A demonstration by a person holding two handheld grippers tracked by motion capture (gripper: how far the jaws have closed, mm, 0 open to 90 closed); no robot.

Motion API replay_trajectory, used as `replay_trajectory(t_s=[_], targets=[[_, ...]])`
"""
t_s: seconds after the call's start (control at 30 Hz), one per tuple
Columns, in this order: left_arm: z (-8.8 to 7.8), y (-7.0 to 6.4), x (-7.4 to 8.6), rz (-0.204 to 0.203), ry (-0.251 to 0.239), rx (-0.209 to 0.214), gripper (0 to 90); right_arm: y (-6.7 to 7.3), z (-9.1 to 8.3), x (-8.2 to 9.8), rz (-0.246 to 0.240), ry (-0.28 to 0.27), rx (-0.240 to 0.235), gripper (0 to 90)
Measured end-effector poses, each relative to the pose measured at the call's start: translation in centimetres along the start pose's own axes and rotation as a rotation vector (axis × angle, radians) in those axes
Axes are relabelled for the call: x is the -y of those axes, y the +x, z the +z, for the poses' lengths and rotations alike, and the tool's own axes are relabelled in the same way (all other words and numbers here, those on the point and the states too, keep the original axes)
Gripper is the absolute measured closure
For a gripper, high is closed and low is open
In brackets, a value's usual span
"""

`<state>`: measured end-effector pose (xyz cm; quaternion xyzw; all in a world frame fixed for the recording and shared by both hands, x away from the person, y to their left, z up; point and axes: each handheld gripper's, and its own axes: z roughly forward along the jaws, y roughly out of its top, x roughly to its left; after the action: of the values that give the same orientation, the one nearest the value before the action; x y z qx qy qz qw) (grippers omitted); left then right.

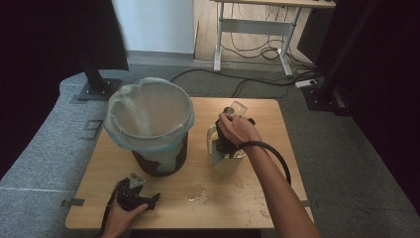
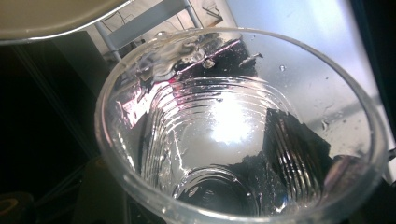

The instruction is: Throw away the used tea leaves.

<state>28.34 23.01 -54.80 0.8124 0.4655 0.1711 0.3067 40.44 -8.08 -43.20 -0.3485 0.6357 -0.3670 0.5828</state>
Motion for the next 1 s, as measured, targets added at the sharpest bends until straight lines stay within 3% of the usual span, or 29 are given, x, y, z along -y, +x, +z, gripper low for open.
replay_trajectory(t_s=[0.07,0.17,0.2,0.23,0.33,0.37,0.47,0.5,0.57,0.63,0.7,0.73,0.77,0.8,0.83,0.87,0.9,0.93,0.97,1.0], targets=[[0.0,0.0,0.0,0.0,0.0,0.0,0.0,-0.1,-0.1,0.0,0.004,-0.001,0.007,39.4],[0.0,0.0,0.0,0.001,0.0,0.0,0.0,-0.7,-0.2,0.1,0.103,-0.017,-0.023,39.4],[0.0,0.0,0.0,0.001,0.0,0.001,0.0,-1.0,-0.4,0.1,0.175,-0.037,-0.041,39.4],[0.0,0.0,0.0,0.001,0.0,0.001,0.0,-1.0,-0.4,0.1,0.175,-0.037,-0.041,39.4],[0.0,0.0,0.0,0.002,-0.001,0.001,0.0,-1.1,-0.4,0.5,0.347,-0.071,-0.074,39.4],[0.0,0.0,0.0,0.003,0.001,0.002,0.0,-1.1,-0.4,0.5,0.347,-0.071,-0.074,39.4],[0.0,0.0,0.0,0.004,0.002,0.003,0.0,-0.9,-0.3,1.1,0.507,-0.108,-0.105,39.4],[0.0,0.0,0.0,0.004,0.002,0.003,0.0,-0.8,-0.2,1.4,0.61,-0.122,-0.137,39.4],[0.0,0.0,0.0,0.004,0.002,0.003,0.0,-0.6,-0.2,2.0,0.73,-0.146,-0.18,39.3],[0.0,0.0,0.0,0.003,0.0,0.002,0.0,-0.2,-0.2,2.6,0.895,-0.17,-0.234,39.1],[0.0,0.0,0.0,0.003,0.0,0.002,0.0,0.1,-0.3,3.2,1.014,-0.193,-0.263,39.0],[0.0,0.0,0.0,0.003,0.001,0.002,0.0,0.5,-0.2,3.9,1.171,-0.225,-0.296,39.1],[0.0,0.0,0.0,0.003,0.001,0.003,0.0,0.8,-0.2,4.4,1.278,-0.248,-0.321,39.1],[0.0,0.0,0.0,0.003,0.0,0.003,0.0,1.0,-0.2,4.7,1.366,-0.272,-0.339,39.1],[0.0,0.0,0.0,0.003,0.0,0.003,0.0,1.0,-0.2,4.7,1.366,-0.272,-0.339,39.1],[0.0,0.0,0.0,0.003,0.001,0.002,0.0,1.5,-0.3,5.4,1.526,-0.319,-0.374,39.1],[0.0,0.0,0.0,0.003,0.0,0.003,0.0,1.5,-0.3,5.4,1.526,-0.319,-0.374,39.1],[0.0,0.0,0.0,0.003,0.0,0.002,0.0,1.9,-0.3,5.8,1.626,-0.353,-0.398,39.1],[0.0,0.0,0.0,0.003,0.0,0.002,0.0,2.5,-0.3,6.3,1.763,-0.408,-0.432,39.1],[0.0,0.0,0.0,0.0,-0.002,0.002,0.0,2.5,-0.3,6.3,1.763,-0.408,-0.432,39.1]])
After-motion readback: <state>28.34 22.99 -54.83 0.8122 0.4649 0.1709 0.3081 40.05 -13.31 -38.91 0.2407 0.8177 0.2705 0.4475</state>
